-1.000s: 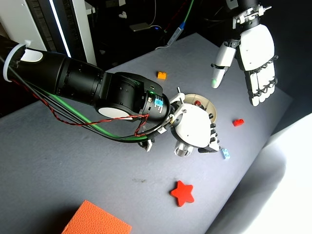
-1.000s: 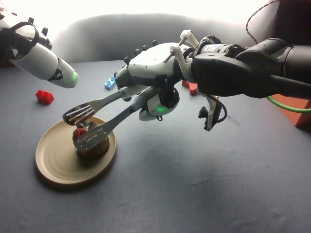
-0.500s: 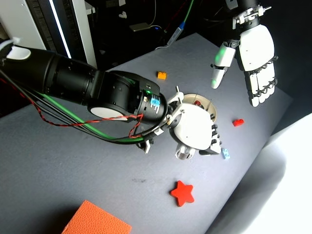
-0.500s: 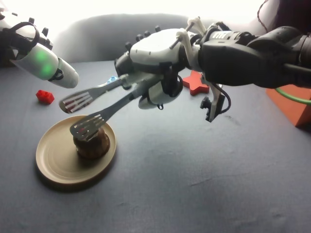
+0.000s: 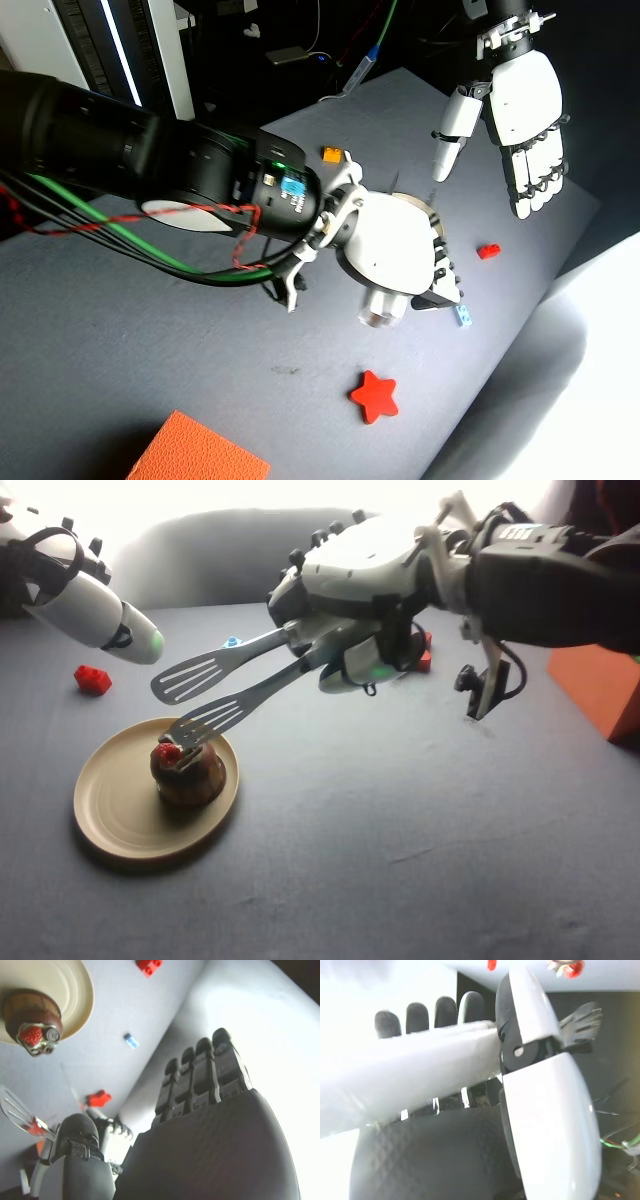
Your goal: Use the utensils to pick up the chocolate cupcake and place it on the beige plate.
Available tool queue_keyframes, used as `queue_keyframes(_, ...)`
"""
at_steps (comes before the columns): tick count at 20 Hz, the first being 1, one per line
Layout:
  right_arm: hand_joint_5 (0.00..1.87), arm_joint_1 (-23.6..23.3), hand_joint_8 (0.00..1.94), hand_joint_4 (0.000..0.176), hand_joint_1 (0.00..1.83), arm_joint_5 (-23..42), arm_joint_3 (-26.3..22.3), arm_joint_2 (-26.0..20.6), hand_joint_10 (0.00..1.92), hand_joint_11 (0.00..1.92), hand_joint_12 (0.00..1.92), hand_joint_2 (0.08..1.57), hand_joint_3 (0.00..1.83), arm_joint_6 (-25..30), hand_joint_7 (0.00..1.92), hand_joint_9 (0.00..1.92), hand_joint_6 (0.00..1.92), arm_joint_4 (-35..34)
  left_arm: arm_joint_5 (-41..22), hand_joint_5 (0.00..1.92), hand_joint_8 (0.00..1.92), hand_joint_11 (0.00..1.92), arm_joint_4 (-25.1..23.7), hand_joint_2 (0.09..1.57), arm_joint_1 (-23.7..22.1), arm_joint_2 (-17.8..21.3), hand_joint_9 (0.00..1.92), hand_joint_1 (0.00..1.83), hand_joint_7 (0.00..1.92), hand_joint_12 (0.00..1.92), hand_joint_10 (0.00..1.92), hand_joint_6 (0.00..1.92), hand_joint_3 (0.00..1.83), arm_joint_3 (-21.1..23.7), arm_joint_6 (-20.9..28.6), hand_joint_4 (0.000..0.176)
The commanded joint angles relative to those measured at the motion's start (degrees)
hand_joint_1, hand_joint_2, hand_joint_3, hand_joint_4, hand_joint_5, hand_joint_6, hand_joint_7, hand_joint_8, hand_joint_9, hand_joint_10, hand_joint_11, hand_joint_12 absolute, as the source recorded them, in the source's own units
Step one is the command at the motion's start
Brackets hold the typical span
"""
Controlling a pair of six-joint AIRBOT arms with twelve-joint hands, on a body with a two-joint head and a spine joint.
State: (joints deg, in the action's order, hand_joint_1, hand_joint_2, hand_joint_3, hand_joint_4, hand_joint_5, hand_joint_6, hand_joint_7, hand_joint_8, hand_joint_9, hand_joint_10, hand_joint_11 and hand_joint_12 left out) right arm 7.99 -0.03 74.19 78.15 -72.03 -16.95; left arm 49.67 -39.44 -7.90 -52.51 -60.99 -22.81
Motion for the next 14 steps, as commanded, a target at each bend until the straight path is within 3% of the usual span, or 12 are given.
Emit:
queue_keyframes(1,0.48,-1.31,1.39,0.0,1.03,6.26,-0.68,-0.99,1.57,0.26,1.76,1.18,0.0,0.01,0.39,0.32,1.16,-0.35,-2.44,0.0,0.0,0.0,-3.3,1.09,-0.38,0.66,0.0,0.05,0.0,0.0,0.0,0.0,0.0,0.04,-0.1,0.0)
queue_keyframes(3,0.45,-1.27,1.37,0.0,1.01,5.77,-3.42,-4.04,1.55,0.24,1.75,1.16,0.0,0.0,0.38,0.32,0.99,-0.36,-2.44,0.0,0.0,0.0,-3.3,1.09,-0.38,0.67,0.0,0.06,0.0,0.0,0.0,0.0,0.0,-0.02,-0.1,0.0)
queue_keyframes(4,0.41,-0.99,1.44,0.0,1.0,5.79,-4.8,-5.54,1.59,0.21,1.78,1.17,0.0,0.02,0.34,0.29,1.06,-0.37,-2.43,0.0,0.0,0.0,-3.3,1.09,-0.34,0.67,0.0,0.04,0.0,0.0,0.0,0.0,0.0,-0.07,-0.11,0.0)
queue_keyframes(5,0.63,-0.23,1.41,0.0,1.05,5.99,-6.84,-7.61,1.58,0.22,1.76,1.24,0.0,-0.03,0.38,0.33,1.35,-0.33,-2.43,0.0,0.0,0.0,-3.31,1.09,-0.31,0.67,0.0,0.04,0.0,0.0,0.0,0.0,0.0,-0.14,-0.11,0.0)
queue_keyframes(6,0.66,0.37,1.4,0.0,1.05,6.19,-8.02,-8.82,1.58,0.23,1.78,1.27,0.0,-0.27,0.4,0.33,1.43,-0.31,-2.43,0.0,0.0,0.0,-3.31,1.09,-0.31,0.67,0.0,0.04,0.0,0.0,0.0,0.0,0.0,-0.17,-0.11,0.0)
queue_keyframes(7,0.44,1.56,1.41,0.0,1.0,7.41,-9.97,-10.74,1.58,0.23,1.79,1.19,0.0,-1.23,0.36,0.31,1.21,-0.27,-2.43,0.0,0.0,0.0,-3.31,1.08,-0.31,0.67,0.0,0.05,0.0,0.0,0.0,0.0,0.0,-0.17,-0.11,0.0)
queue_keyframes(8,0.63,2.57,1.39,0.0,1.04,8.68,-11.04,-11.74,1.57,0.26,1.79,1.25,0.0,-1.71,0.39,0.34,1.38,-0.26,-2.43,0.0,0.0,0.0,-3.31,1.08,-0.31,0.67,0.0,0.06,0.0,0.0,0.0,0.0,0.0,-0.14,-0.1,0.0)
queue_keyframes(9,0.45,3.36,1.37,0.0,1.02,10.11,-11.59,-12.24,1.56,0.23,1.77,1.19,0.0,-1.73,0.38,0.32,1.14,-0.25,-2.43,0.0,0.0,0.0,-3.31,1.08,-0.31,0.67,0.0,0.05,0.0,0.0,0.0,0.0,0.0,-0.11,-0.1,0.0)
queue_keyframes(10,0.63,4.19,1.35,0.0,1.03,11.64,-12.02,-12.61,1.54,0.22,1.77,1.26,0.0,-1.73,0.4,0.33,1.38,-0.24,-2.43,0.0,0.0,0.0,-3.31,1.08,-0.31,0.68,0.0,0.06,0.0,0.0,0.0,0.0,0.0,-0.1,-0.1,0.0)
queue_keyframes(14,0.65,7.68,1.34,0.0,1.04,16.65,-12.67,-13.29,1.53,0.29,1.75,1.29,0.0,-0.23,0.4,0.36,1.48,-0.23,-2.42,0.0,0.0,0.0,-3.31,1.08,-0.24,0.7,0.0,0.05,0.0,0.0,0.0,0.0,0.0,-0.06,-0.1,0.0)
